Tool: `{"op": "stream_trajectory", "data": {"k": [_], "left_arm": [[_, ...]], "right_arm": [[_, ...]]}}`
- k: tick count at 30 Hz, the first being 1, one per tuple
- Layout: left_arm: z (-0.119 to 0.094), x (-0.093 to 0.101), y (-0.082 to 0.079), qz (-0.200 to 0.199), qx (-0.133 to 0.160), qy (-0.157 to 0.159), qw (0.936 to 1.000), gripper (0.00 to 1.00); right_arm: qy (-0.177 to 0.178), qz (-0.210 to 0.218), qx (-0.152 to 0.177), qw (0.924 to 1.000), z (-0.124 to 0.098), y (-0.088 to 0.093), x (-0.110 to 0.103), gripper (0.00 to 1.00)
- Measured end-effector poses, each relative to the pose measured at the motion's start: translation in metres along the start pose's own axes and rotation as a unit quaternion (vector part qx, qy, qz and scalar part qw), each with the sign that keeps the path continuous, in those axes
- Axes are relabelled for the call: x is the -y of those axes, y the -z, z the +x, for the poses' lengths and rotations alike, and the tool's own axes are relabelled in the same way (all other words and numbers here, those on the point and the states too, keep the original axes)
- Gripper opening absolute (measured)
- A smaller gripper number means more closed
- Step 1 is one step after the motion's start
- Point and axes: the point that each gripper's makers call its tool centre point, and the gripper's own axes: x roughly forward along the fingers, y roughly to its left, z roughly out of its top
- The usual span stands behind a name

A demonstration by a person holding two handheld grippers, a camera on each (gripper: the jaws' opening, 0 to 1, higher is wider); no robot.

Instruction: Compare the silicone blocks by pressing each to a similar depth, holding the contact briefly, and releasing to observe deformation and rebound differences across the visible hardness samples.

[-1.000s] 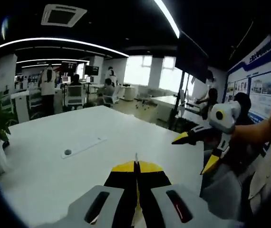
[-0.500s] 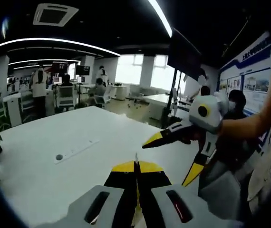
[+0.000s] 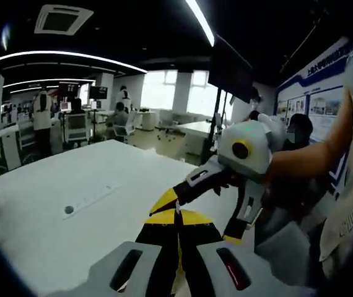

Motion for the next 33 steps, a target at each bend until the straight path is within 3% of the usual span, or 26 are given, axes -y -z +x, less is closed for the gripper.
{"op": "stream_trajectory", "data": {"k": [3,10,16,24,33], "left_arm": [[0.001,0.007,-0.002,0.008,0.006,0.019,0.9998,0.0],[0.0,0.014,-0.007,0.02,0.013,0.039,0.9989,0.0],[0.0,0.017,-0.007,0.035,0.012,0.05,0.9981,0.0],[0.003,0.024,-0.003,0.058,0.005,0.06,0.9965,0.0],[0.001,0.03,-0.003,0.087,0.006,0.071,0.9937,0.0]], "right_arm": [[-0.021,0.019,-0.012,0.9995,0.007,0.005,-0.004,0.56],[-0.04,0.001,-0.021,0.999,0.016,0.006,-0.008,0.49],[-0.045,-0.001,-0.03,0.9985,0.018,0.009,-0.008,0.45],[-0.035,-0.025,-0.04,0.9983,0.017,0.012,-0.005,0.31],[-0.045,0.02,-0.048,0.9976,0.012,0.014,-0.014,0.18]]}}
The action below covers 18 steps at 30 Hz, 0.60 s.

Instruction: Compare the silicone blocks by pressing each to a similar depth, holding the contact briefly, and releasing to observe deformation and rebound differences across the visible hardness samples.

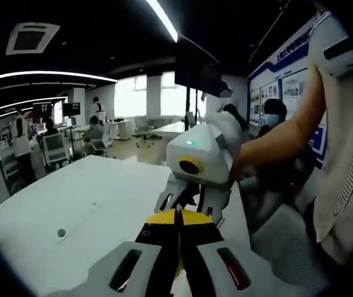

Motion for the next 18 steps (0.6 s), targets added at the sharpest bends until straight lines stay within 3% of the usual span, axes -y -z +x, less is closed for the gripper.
{"op": "stream_trajectory", "data": {"k": [8,18], "left_arm": [[-0.003,0.008,0.004,0.012,0.001,0.018,0.9998,0.0],[-0.007,0.015,0.005,0.008,0.002,0.025,0.9996,0.0]], "right_arm": [[-0.036,0.036,0.003,0.9987,0.002,0.003,-0.017,0.13],[-0.049,0.031,-0.007,0.9983,0.002,0.005,-0.028,0.09]]}}
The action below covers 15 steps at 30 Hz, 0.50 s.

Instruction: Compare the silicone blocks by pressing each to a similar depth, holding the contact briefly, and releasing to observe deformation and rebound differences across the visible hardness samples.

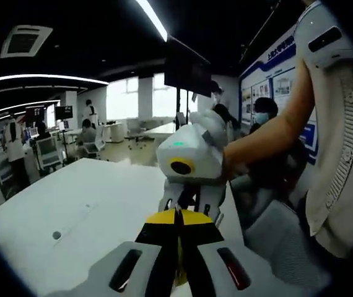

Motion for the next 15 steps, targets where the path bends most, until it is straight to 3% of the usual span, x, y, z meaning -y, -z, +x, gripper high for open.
{"op": "stream_trajectory", "data": {"k": [15], "left_arm": [[0.0007,0.0006,0.0006,0.002,-0.003,0.0,1.0,0.0]], "right_arm": [[0.008,-0.016,-0.005,0.9998,0.0001,0.0016,0.0024,0.08]]}}
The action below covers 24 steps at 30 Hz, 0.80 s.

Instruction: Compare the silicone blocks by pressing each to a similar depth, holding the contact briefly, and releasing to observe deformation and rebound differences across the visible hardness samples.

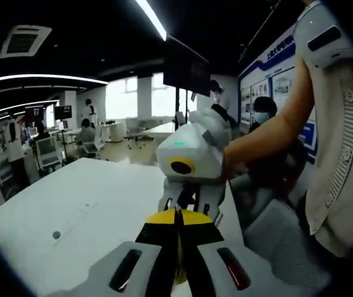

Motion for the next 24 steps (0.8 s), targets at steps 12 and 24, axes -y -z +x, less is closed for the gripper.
{"op": "stream_trajectory", "data": {"k": [12,24], "left_arm": [[-0.0018,-0.0022,0.0029,-0.012,-0.004,-0.005,0.9999,0.0],[-0.005,-0.004,0.006,-0.023,-0.005,-0.012,0.9997,0.0]], "right_arm": [[-0.003,-0.001,0.003,1.0,0.004,-0.0001,0.0009,0.09],[-0.007,0.005,0.01,0.9999,0.0092,-0.0012,0.001,0.11]]}}
